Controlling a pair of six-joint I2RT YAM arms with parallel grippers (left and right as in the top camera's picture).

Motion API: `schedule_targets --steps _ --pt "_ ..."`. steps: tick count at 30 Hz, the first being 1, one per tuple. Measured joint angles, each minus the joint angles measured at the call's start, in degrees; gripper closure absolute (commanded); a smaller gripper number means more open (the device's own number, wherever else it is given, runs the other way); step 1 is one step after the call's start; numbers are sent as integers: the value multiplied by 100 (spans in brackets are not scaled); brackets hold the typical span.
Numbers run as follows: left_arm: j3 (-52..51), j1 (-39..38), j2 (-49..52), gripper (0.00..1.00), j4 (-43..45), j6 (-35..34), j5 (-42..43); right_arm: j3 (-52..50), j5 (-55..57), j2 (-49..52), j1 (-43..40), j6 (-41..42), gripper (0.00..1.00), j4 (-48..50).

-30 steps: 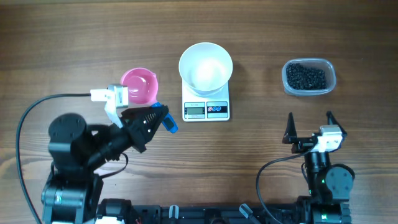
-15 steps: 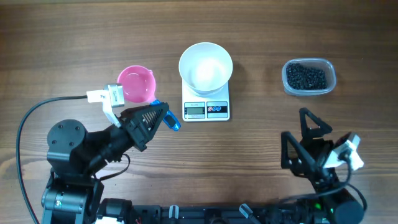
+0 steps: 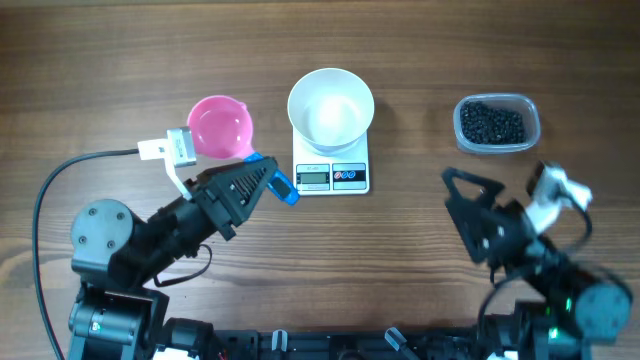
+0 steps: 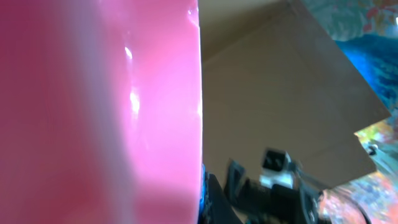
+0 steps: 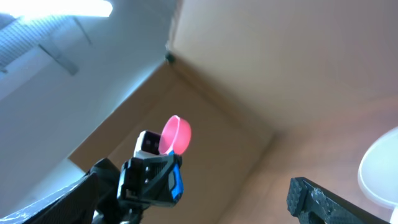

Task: Scoop item into bowl and weigh 150g on scale
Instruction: 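Bring the right gripper to the scoop handle beside the left gripper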

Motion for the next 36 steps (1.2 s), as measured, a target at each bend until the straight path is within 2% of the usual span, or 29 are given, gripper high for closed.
schedule_targets --steps 5,9,12,18,22,25,29,36 --pt "0 -293 31 96 17 -57 -181 560 -643 1427 -2 721 0 267" --pt "0 -481 125 96 22 -225 -426 605 -942 1996 70 1541 2 660" --pt "0 -590 247 96 208 -372 -590 608 -994 2229 422 1818 2 1207" --pt "0 -817 632 96 1091 -667 -743 621 -459 2450 1814 2035 2 1528" --pt "0 -944 942 96 1471 -962 -754 625 216 2771 2726 2090 12 1574" --pt "0 -1023 1119 96 1491 -1071 -776 625 584 3073 3180 2135 16 1985" --pt "0 -1086 1268 96 1493 -1178 -796 638 940 3289 3333 2135 16 2540" --pt "0 -1222 1283 96 1495 -1300 -837 638 1381 3456 3333 2135 19 2559"
